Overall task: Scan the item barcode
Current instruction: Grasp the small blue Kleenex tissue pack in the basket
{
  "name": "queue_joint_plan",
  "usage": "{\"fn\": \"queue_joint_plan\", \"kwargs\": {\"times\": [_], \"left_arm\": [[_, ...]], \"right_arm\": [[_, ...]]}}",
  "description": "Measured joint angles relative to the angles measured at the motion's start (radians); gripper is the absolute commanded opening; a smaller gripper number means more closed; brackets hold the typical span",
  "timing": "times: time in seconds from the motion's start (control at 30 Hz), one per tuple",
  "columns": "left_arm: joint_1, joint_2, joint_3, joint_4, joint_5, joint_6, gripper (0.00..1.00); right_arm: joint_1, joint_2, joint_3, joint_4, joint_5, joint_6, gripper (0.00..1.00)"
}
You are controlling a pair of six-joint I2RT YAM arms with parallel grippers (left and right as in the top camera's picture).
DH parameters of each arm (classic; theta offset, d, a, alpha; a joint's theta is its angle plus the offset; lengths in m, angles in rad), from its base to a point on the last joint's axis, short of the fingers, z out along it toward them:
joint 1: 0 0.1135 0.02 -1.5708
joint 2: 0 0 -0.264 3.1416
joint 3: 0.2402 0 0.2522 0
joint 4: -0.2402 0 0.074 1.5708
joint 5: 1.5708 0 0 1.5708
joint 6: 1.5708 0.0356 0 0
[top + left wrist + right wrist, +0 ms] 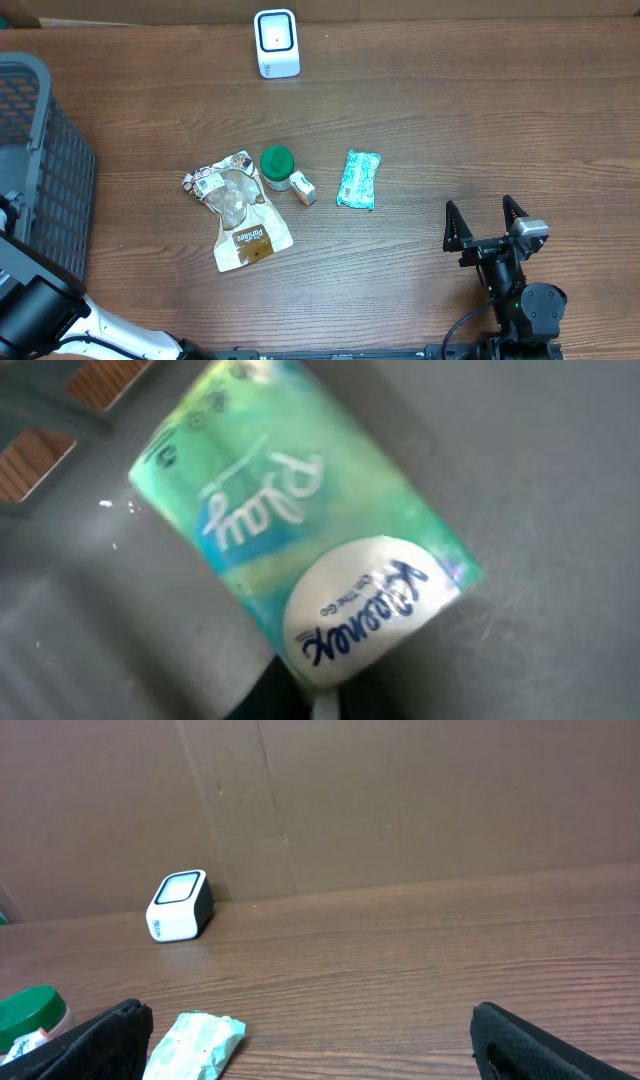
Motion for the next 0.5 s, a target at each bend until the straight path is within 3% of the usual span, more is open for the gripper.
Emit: {"fn": "queue_joint_plan", "kwargs": {"times": [0.3,0.5], "left_arm": [[-0.037,-0.013,0.017,-0.090,-0.011,-0.001,0.04],[-0.074,-0.143,0.025,-0.109,-0.012,-0.029,0.04]], "right_arm": [[0.000,0.000,0.000,-0.001,0.000,0.000,1.00],[0.000,0.000,0.000,0.000,0.000,0.000,1.00]]}}
